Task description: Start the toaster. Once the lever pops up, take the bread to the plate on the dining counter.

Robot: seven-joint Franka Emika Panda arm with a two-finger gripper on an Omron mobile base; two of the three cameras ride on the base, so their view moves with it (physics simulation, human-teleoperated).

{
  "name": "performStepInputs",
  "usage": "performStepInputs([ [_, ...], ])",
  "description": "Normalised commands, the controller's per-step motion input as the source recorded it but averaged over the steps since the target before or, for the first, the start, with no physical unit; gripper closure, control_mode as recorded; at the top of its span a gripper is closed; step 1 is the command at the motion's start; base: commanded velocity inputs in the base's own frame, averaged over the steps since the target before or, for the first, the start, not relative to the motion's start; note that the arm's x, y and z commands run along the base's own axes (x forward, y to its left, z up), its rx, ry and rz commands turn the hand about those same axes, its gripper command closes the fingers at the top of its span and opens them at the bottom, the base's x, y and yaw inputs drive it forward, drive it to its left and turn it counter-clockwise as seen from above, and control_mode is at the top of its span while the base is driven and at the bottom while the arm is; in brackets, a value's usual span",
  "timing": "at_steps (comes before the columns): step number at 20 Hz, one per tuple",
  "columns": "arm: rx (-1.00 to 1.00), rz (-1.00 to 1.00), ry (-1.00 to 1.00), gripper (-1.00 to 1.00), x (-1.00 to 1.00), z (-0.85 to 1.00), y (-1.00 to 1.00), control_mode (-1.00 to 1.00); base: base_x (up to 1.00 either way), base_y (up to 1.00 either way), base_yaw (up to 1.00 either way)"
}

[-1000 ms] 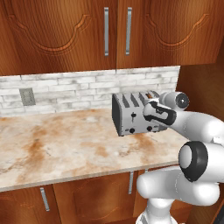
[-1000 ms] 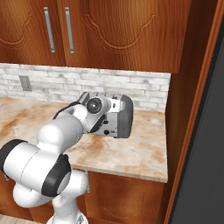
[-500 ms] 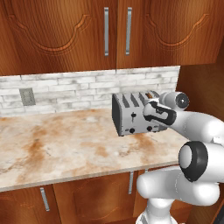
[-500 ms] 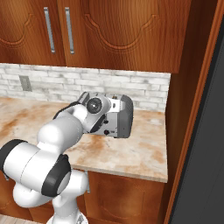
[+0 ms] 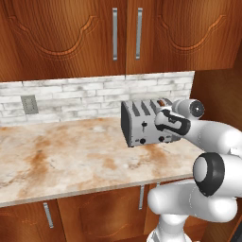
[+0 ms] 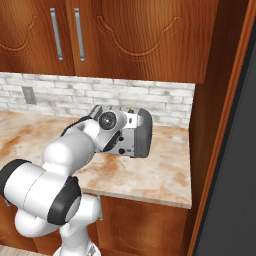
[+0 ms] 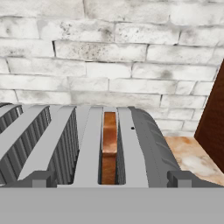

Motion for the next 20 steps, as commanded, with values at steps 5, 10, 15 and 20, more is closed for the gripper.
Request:
performStepInputs([
  [5, 0.0, 0.0, 0.0, -1.0, 0.0, 0.0, 0.0, -1.0, 0.0, 0.0, 0.0],
  [10, 0.0, 0.0, 0.0, -1.0, 0.0, 0.0, 0.0, -1.0, 0.0, 0.0, 0.0],
  [15, 0.0, 0.0, 0.0, -1.0, 0.0, 0.0, 0.0, -1.0, 0.0, 0.0, 0.0],
  [20, 0.0, 0.0, 0.0, -1.0, 0.0, 0.0, 0.0, -1.0, 0.0, 0.0, 0.0],
])
